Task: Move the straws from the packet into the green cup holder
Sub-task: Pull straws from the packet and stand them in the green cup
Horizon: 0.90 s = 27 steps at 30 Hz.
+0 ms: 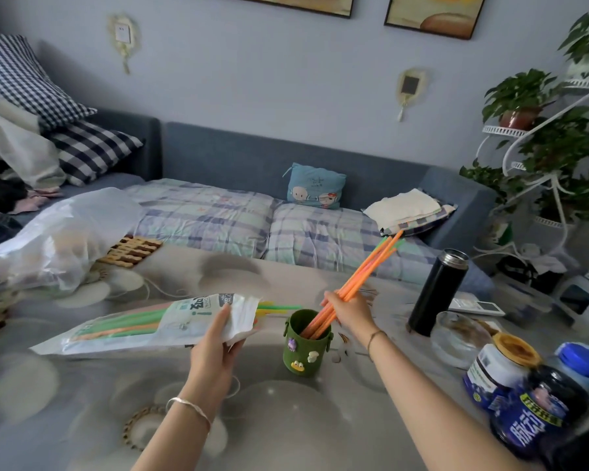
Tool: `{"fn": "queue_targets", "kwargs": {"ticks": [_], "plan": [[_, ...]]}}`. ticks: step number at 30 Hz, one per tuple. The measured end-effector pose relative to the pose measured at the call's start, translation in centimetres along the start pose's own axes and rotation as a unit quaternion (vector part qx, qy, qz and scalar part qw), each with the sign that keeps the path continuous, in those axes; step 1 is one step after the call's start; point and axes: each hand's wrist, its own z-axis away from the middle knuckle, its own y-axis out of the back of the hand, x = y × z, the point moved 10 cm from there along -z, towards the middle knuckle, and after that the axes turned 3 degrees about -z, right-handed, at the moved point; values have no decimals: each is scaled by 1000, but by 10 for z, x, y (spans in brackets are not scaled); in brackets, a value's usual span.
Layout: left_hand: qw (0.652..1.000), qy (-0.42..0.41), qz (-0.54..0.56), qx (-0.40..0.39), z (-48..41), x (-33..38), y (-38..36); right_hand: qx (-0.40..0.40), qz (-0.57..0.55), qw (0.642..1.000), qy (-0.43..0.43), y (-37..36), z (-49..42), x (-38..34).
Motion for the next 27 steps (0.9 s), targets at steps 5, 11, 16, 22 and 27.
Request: {"fn": "queue_targets", "kwargs": {"ticks": [5, 11, 16, 22, 27], "plan": [[1000, -16, 5, -8, -1, 0, -6, -81, -55, 995, -24, -28, -4, 26], [999, -27, 5, -21, 8, 4, -15, -148, -89, 981, -86, -51, 6, 46], [999, -17, 5, -27, 15, 6, -17, -127, -125, 979, -99, -45, 6, 54], [1000, -1, 16, -19, 26, 4, -14, -80, -180, 975, -103, -17, 32, 52], [1000, -3, 14, -19, 53, 11, -19, 175, -208, 959, -81, 28, 90, 51]]}}
